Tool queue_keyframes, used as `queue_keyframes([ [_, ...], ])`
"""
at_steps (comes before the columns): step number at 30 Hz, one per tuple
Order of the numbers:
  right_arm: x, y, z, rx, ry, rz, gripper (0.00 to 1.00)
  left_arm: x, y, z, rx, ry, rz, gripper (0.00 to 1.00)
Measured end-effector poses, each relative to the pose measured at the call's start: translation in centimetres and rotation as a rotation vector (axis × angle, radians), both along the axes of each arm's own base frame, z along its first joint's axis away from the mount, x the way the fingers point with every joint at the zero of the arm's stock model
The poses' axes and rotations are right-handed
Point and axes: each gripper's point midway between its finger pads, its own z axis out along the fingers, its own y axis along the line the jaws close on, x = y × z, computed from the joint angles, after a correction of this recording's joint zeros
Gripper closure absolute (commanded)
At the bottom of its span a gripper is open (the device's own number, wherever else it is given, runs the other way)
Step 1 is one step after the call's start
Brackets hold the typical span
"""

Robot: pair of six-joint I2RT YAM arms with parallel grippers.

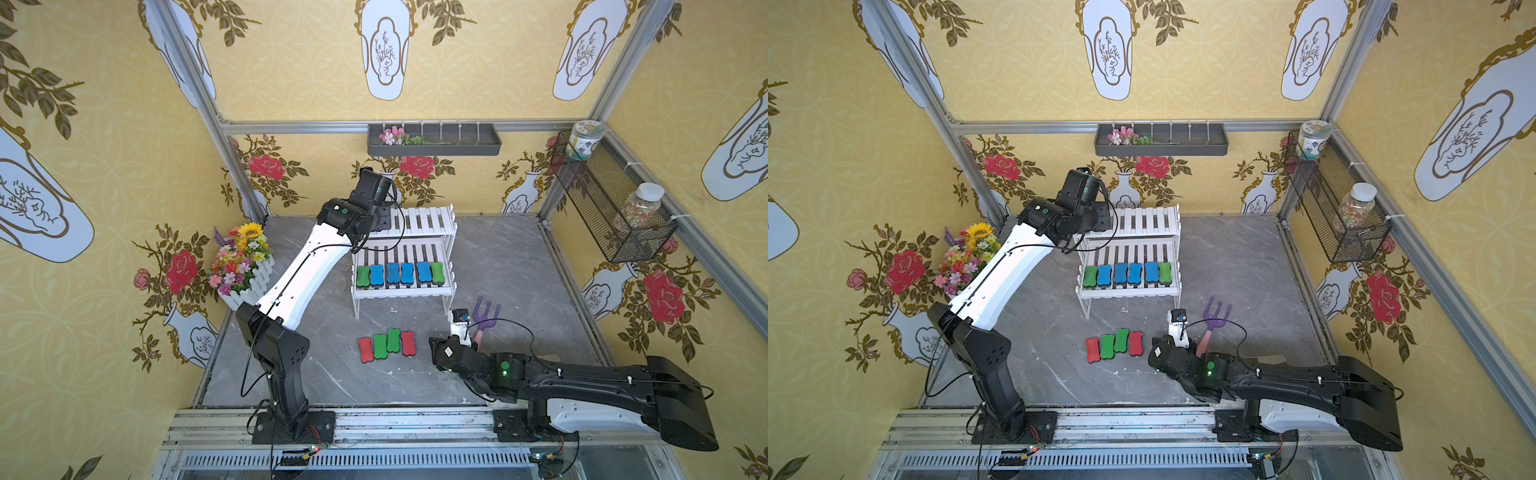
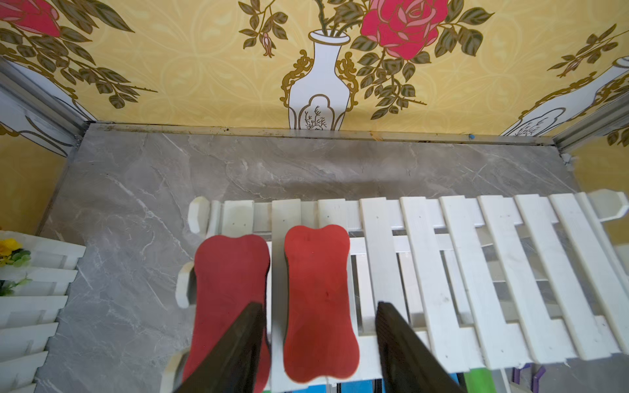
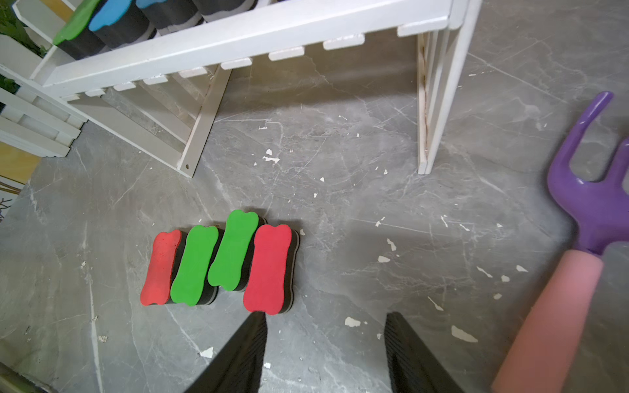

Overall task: Remove the whiteboard erasers from the shelf
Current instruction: Pick up the whiteboard eraser from the shelf.

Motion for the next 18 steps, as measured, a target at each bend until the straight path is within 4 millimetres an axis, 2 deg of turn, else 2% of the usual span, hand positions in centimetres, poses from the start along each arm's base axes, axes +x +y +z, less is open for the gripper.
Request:
queue_keyframes([
  [18,0.1,-1.0,-0.9,-0.007,0.022,-0.017,0.4,1.0,-0.2,-1.4,0.049,0.016,-0.001,0.48],
])
